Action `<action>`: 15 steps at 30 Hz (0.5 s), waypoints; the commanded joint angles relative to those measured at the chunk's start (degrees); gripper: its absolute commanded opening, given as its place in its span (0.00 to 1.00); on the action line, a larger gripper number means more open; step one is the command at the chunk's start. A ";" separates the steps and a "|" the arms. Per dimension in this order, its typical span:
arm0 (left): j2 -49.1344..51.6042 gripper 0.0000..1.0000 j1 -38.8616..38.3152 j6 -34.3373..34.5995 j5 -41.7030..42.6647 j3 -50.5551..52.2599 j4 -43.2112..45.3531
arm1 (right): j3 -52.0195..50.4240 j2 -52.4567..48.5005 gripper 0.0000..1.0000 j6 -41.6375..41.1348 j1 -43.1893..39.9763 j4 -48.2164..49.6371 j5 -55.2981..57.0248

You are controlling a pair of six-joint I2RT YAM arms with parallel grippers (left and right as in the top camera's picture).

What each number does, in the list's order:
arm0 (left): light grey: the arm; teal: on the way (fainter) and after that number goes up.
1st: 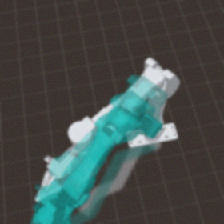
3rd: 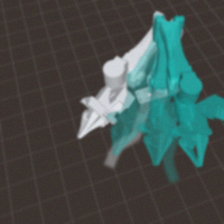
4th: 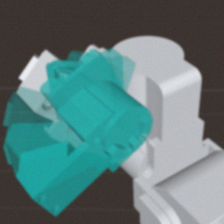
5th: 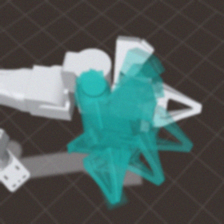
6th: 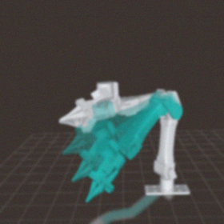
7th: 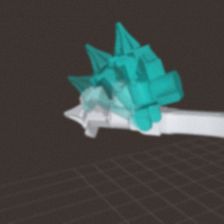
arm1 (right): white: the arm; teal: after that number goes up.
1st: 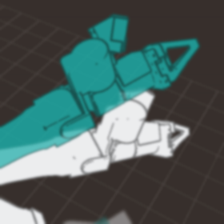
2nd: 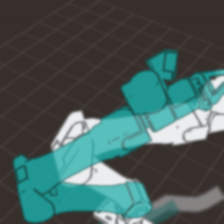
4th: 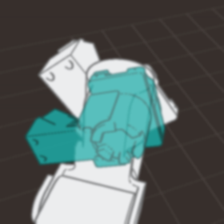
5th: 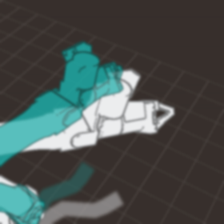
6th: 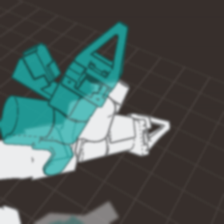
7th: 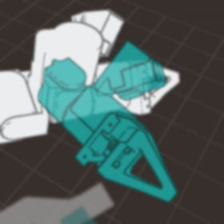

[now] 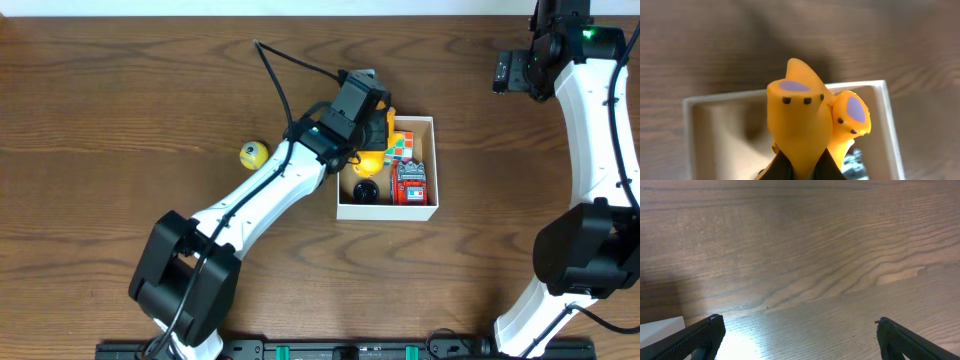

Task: Pack container
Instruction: 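Lower the orange plush toy into the box's left side and release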

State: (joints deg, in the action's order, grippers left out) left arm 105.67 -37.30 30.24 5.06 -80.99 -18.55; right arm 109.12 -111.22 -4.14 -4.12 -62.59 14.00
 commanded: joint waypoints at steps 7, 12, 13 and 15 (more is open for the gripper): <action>-0.04 0.06 -0.09 0.48 -1.86 -0.87 -7.15 | 1.09 1.40 0.99 -0.96 -0.33 -0.02 0.76; -0.04 0.06 -0.09 0.48 -1.46 -0.87 -7.15 | 1.09 1.40 0.99 -0.96 -0.33 -0.02 0.76; -0.04 0.06 -0.09 0.50 -1.46 -0.87 -7.15 | 1.09 1.40 0.99 -0.96 -0.33 -0.02 0.76; -0.04 0.17 -0.09 0.52 -1.38 -0.87 -7.15 | 1.09 1.40 0.99 -0.96 -0.33 -0.02 0.76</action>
State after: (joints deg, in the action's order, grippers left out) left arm 105.71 -37.32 30.04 4.08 -80.99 -25.43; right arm 109.12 -111.22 -4.14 -4.12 -62.59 13.98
